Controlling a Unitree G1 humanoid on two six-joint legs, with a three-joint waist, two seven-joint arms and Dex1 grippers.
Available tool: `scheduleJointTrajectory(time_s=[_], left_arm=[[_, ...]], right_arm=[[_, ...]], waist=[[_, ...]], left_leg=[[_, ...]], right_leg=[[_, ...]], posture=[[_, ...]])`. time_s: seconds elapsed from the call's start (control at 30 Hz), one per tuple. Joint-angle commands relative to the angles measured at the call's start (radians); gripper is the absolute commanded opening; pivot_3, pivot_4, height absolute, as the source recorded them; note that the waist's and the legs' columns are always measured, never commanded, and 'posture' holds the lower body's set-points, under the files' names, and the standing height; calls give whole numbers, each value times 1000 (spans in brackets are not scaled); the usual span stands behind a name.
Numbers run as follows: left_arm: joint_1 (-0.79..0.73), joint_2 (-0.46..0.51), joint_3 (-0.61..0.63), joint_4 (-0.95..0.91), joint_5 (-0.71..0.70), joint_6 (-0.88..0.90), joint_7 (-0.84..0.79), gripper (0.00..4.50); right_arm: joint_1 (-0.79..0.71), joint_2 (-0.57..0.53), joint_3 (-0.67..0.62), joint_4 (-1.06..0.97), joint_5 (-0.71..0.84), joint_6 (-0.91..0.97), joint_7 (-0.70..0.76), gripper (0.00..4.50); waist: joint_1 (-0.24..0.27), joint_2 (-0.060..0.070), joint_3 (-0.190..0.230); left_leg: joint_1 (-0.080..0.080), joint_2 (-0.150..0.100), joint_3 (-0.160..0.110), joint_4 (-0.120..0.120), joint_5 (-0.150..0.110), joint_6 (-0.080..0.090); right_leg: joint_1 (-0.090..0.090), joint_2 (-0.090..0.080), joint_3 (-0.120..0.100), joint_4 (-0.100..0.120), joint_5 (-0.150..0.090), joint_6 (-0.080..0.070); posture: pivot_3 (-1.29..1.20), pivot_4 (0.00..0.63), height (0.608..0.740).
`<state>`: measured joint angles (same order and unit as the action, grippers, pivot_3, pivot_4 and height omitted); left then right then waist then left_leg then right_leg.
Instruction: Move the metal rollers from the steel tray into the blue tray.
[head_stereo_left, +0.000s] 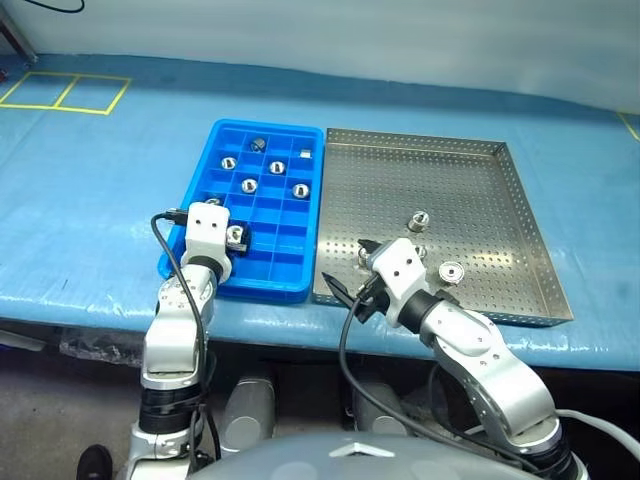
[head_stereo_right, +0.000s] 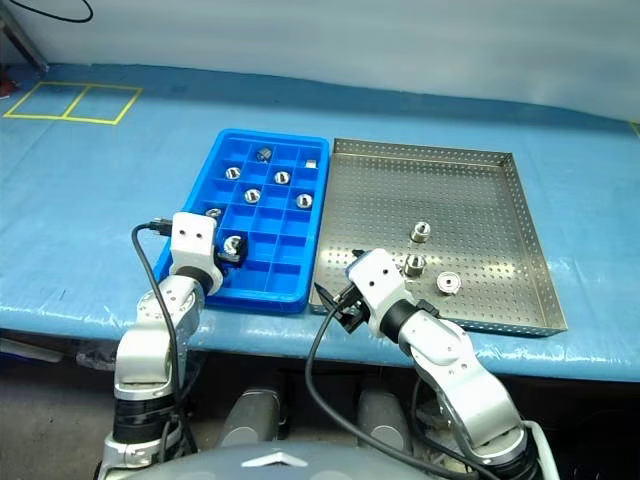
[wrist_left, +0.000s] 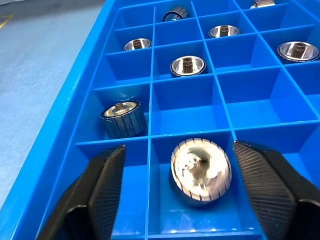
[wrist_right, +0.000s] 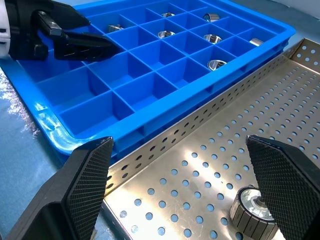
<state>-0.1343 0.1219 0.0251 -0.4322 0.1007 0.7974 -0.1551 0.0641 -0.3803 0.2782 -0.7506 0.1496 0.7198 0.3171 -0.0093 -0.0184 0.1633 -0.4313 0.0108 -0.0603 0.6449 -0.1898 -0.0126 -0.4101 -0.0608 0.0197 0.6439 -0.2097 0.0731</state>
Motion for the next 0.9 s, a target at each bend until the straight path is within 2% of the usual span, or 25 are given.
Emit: scheduleJointTrajectory(time_s=[0.03,0.13,0.27,0.43,0.6,0.9], left_arm=[[-109,51,-9,-24,-53,-111,-78,4458],[-218,88,-22,9,-136,-146,-188,4458],[-341,178,-118,68,-280,-109,-455,4458],[-490,235,-275,266,-283,-197,-659,4458],[-600,193,-409,521,-237,-327,-792,4458],[-724,78,-536,929,-121,-507,-900,4458]], right_arm=[[7,6,-31,-42,1,-25,-10,4500],[25,3,-67,-61,11,-10,-13,4500],[74,-25,-107,-76,-4,-4,-17,4500],[144,-42,-148,-100,-21,-19,-32,4500],[209,-40,-163,-115,-48,-45,-54,4500],[283,3,-159,-122,-74,-79,-94,4500]], waist=[[2,0,0],[2,0,0],[-3,0,0],[-13,0,0],[-27,0,0],[-61,0,0]], left_leg=[[0,0,0,0,0,0],[0,0,0,1,0,0],[0,-1,1,0,-1,0],[0,0,1,-3,-1,0],[0,0,2,-2,-1,0],[-2,0,2,-2,-1,1]], right_leg=[[0,0,0,0,0,0],[-1,0,-1,-1,0,0],[0,-1,0,-2,0,0],[-1,0,0,-1,-1,-2],[-1,0,0,-1,-1,-2],[-2,0,1,-1,-1,-2]], posture=[[4,150,740],[-6,150,740],[-32,150,740],[-74,150,740],[-122,150,740],[-199,150,740]])
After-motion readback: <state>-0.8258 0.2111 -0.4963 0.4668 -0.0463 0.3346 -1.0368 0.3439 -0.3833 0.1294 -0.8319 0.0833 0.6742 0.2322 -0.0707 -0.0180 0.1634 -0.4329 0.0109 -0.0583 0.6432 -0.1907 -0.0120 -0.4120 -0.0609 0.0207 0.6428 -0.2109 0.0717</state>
